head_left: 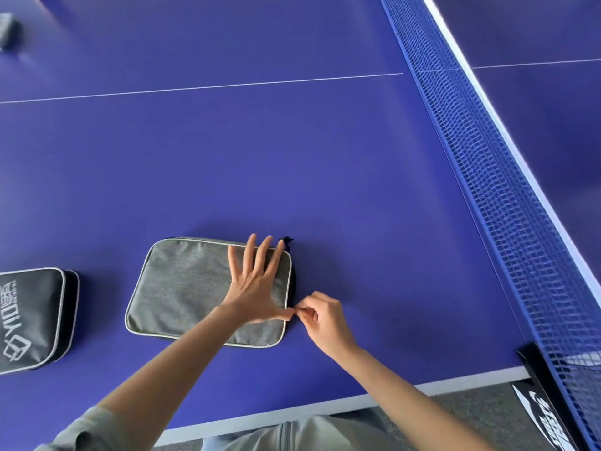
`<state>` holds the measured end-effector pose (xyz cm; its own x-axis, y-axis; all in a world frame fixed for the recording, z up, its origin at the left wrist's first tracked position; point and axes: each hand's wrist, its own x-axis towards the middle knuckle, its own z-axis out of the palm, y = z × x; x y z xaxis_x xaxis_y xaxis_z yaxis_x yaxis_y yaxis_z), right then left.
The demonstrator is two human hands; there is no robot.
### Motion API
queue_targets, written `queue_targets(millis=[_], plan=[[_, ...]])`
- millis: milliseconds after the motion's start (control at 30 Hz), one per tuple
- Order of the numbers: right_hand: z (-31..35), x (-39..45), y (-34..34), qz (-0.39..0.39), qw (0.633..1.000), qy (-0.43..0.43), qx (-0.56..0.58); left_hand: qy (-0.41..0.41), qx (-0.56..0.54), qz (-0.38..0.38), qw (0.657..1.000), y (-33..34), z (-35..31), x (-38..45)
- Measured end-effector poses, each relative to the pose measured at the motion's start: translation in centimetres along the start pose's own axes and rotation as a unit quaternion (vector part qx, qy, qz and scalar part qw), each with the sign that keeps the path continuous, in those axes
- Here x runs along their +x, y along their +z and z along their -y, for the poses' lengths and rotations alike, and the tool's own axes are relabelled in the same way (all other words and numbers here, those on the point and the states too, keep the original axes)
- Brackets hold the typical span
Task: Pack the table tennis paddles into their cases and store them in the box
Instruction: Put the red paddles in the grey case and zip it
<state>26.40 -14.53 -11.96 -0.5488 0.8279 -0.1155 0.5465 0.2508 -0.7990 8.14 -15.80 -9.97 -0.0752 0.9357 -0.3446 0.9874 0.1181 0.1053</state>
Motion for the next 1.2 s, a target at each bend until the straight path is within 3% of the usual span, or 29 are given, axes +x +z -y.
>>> queue_targets(millis=[100,300,733,1000,1200], plan=[[0.0,0.4,-0.3,0.017,1.000,-0.011,0.014,-0.070,-0.026,-0.001,0.997,1.0,-0.3,-1.2],[-0.3,0.8,-0.6,0.054,0.997,-0.051,-0.011,-0.090,-0.011,0.001,0.996,1.1,-0.8,-1.2],[0.6,1.0,-0.2,0.021,0.995,-0.073,-0.066,-0.097,-0.019,0.004,0.995,0.6,-1.2,-1.3],[0.3,1.0,-1.1,0.096,0.993,-0.068,-0.026,-0.074,-0.025,0.024,0.997,0.7,-0.4,-1.0],[-0.2,-0.4,-0.2,0.032,0.999,-0.041,0.005,-0.081,-0.018,0.026,0.996,0.5,-0.7,-1.2]])
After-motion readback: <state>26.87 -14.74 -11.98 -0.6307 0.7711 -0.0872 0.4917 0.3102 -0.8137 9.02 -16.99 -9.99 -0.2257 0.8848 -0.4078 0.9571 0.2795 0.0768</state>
